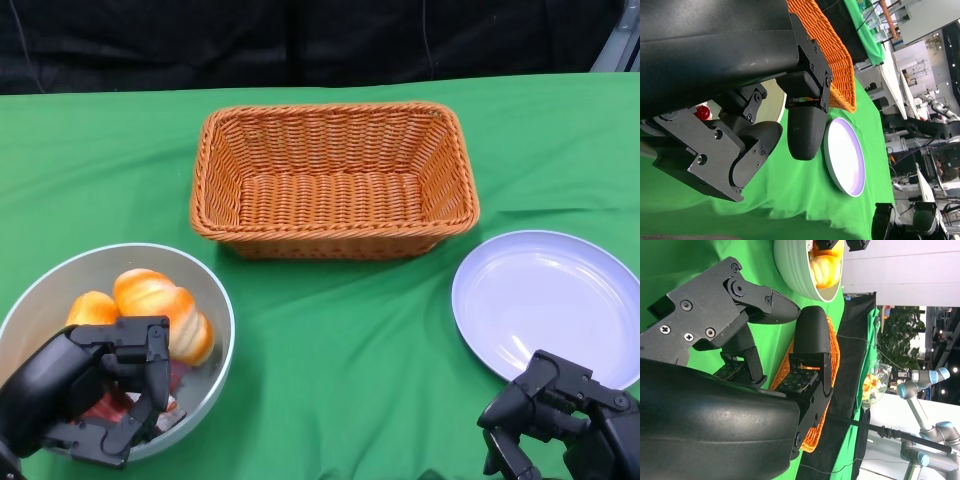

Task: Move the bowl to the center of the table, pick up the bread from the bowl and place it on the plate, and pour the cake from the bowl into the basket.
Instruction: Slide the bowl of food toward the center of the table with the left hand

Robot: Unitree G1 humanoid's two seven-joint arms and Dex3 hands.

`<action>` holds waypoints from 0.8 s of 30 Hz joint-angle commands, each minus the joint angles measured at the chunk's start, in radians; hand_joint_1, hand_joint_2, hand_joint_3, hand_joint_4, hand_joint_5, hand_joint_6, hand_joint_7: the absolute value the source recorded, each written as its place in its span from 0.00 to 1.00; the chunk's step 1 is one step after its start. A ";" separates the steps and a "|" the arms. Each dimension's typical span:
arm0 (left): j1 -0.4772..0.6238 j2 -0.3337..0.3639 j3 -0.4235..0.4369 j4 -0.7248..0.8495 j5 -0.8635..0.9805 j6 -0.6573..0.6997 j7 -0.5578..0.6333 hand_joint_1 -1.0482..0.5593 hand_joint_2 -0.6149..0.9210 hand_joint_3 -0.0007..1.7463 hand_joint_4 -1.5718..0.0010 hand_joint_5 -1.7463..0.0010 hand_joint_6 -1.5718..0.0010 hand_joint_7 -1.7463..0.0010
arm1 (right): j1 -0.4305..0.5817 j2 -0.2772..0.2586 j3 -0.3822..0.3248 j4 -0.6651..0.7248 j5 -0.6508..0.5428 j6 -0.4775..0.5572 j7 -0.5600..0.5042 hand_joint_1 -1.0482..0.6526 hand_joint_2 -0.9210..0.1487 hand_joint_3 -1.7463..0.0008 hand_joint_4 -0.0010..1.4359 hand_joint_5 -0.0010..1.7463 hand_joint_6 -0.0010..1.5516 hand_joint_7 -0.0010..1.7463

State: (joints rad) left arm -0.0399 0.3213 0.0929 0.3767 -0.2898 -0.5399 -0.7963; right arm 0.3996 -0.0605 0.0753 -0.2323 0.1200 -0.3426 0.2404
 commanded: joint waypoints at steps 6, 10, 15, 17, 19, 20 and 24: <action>0.004 0.019 0.001 -0.002 0.001 0.007 -0.007 0.66 0.71 0.78 0.46 0.00 0.55 0.03 | 0.000 -0.009 -0.020 0.000 0.008 -0.011 -0.004 0.50 0.37 0.47 0.55 0.90 0.48 0.73; 0.001 0.016 0.002 0.004 -0.003 -0.002 -0.011 0.66 0.71 0.78 0.46 0.00 0.55 0.03 | 0.001 -0.008 -0.020 -0.002 0.009 -0.005 -0.003 0.51 0.37 0.47 0.55 0.90 0.48 0.73; 0.002 0.017 0.002 0.004 0.000 0.000 -0.007 0.66 0.71 0.78 0.46 0.00 0.55 0.03 | -0.001 -0.008 -0.021 0.002 0.011 -0.011 0.001 0.51 0.37 0.47 0.55 0.90 0.48 0.73; 0.000 0.016 0.003 0.008 0.002 -0.009 -0.008 0.66 0.71 0.78 0.46 0.00 0.55 0.03 | -0.005 -0.009 -0.023 0.013 0.008 -0.027 0.004 0.51 0.37 0.47 0.55 0.90 0.48 0.73; 0.000 0.017 0.003 0.008 0.003 -0.010 -0.006 0.66 0.71 0.79 0.46 0.00 0.55 0.03 | -0.006 -0.009 -0.024 0.016 0.007 -0.030 0.004 0.50 0.37 0.47 0.55 0.90 0.48 0.73; 0.000 0.016 0.003 0.006 0.001 -0.008 -0.007 0.66 0.70 0.79 0.46 0.00 0.55 0.03 | -0.005 -0.008 -0.023 0.015 0.007 -0.028 0.003 0.50 0.37 0.47 0.55 0.90 0.48 0.73; 0.002 0.018 0.002 0.000 -0.004 0.008 -0.009 0.67 0.71 0.79 0.46 0.00 0.55 0.03 | -0.003 -0.007 -0.023 0.008 0.007 -0.019 0.000 0.50 0.37 0.47 0.55 0.89 0.48 0.73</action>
State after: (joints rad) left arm -0.0398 0.3213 0.0927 0.3775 -0.2900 -0.5414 -0.7962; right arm 0.3961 -0.0605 0.0616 -0.2190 0.1197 -0.3583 0.2431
